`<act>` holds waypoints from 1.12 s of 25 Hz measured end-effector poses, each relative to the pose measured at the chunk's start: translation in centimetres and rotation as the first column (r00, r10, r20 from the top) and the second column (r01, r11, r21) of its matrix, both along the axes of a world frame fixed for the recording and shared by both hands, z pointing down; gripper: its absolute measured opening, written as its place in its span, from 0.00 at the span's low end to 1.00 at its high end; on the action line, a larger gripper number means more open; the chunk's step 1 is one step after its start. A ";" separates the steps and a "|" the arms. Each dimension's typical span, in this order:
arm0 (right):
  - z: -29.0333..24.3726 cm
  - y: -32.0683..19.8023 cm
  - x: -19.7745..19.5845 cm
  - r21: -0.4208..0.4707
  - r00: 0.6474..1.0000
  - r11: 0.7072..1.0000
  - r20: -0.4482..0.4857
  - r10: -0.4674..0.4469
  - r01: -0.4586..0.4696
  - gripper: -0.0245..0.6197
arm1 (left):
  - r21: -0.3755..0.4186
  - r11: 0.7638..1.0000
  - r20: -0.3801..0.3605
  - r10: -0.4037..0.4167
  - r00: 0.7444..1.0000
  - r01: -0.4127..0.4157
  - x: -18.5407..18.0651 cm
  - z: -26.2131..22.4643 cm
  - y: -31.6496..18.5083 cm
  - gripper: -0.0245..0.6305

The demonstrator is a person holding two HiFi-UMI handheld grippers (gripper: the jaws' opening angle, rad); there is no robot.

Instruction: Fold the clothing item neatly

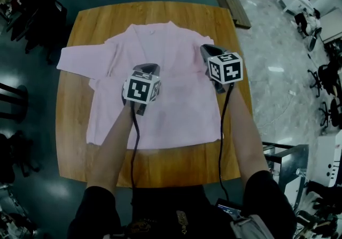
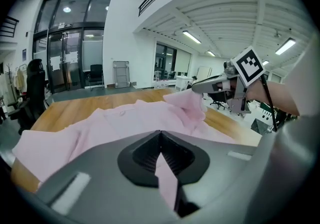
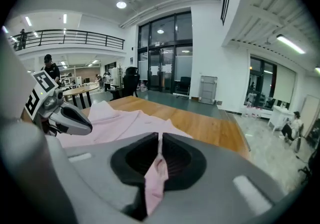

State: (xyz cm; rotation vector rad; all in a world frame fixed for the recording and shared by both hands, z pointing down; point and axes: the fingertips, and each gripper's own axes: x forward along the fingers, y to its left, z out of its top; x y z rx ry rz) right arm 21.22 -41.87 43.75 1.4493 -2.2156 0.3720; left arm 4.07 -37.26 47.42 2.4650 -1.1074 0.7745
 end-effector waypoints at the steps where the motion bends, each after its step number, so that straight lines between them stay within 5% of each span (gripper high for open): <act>1: 0.7 -0.3 -2.3 -0.013 1.000 1.000 -0.002 -0.016 0.016 0.08 | -0.006 1.000 0.004 0.005 1.000 -0.005 -1.1 0.3 0.1 0.05; 6: 6.3 -1.3 -12.4 -0.122 0.995 0.988 -0.027 -0.093 0.089 0.08 | -0.034 0.998 0.023 0.045 0.999 -0.044 -5.4 1.6 0.5 0.05; 11: 11.4 -0.2 -15.4 -0.263 0.989 0.960 -0.078 -0.124 0.099 0.12 | -0.057 0.994 0.013 0.093 0.996 -0.092 -8.0 2.8 1.1 0.05; 14: 12.3 0.2 -15.5 -0.298 0.989 0.950 -0.075 -0.125 0.097 0.21 | -0.059 0.992 0.003 0.115 0.993 -0.115 -8.6 2.8 1.4 0.05; 20: 9.0 0.9 -14.7 -0.232 0.996 0.971 -0.057 -0.068 0.053 0.21 | -0.035 0.989 -0.021 0.145 0.989 -0.145 -8.6 1.8 1.0 0.05; 28: 8.2 0.5 -7.3 -0.202 0.996 0.977 -0.068 0.057 -0.069 0.21 | -0.022 0.991 -0.022 0.130 0.991 -0.130 -5.5 1.7 -0.7 0.05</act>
